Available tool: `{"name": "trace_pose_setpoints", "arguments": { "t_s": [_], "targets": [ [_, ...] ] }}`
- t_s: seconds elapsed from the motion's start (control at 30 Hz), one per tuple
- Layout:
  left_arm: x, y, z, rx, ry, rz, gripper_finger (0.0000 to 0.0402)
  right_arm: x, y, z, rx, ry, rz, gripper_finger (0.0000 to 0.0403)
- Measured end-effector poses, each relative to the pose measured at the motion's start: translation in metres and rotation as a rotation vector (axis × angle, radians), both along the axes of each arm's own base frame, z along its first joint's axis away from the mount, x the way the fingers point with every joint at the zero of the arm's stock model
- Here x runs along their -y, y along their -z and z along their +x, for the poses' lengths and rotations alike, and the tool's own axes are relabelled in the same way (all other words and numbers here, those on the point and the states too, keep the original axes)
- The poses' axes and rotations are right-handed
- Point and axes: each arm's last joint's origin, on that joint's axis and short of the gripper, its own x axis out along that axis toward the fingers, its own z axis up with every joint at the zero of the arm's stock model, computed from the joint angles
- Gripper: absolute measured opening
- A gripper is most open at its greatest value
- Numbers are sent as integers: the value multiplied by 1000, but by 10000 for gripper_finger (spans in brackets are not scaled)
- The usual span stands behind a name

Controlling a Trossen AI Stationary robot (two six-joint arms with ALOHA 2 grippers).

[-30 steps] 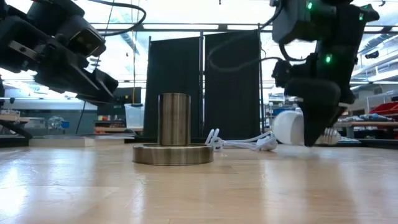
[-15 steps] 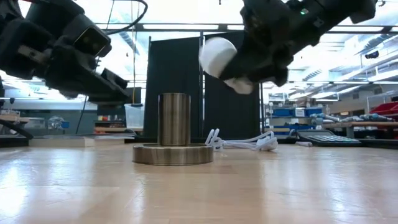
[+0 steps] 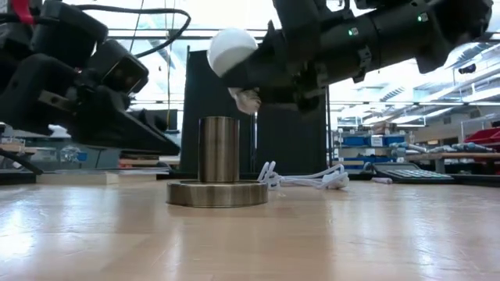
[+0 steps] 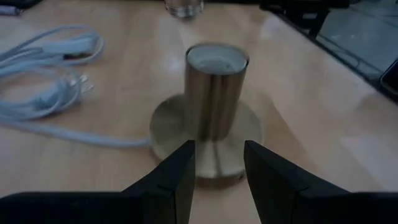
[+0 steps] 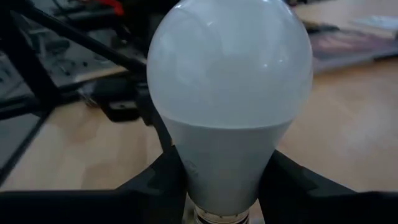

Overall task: Screw lightbulb
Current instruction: Insert the lightbulb into the lamp

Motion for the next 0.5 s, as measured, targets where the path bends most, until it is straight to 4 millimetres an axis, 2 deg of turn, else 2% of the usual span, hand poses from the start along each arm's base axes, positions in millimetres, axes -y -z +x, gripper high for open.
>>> {"name": "trace_pose_setpoints", "arguments": {
  "t_s": [0.27, 0.5],
  "targets": [
    [5, -2, 14, 28, 22, 29, 142, -10, 4, 2, 46, -46, -75, 168],
    [4, 3, 12, -21, 40, 95, 142, -10, 5, 2, 48, -41, -86, 169]
  ]
}}
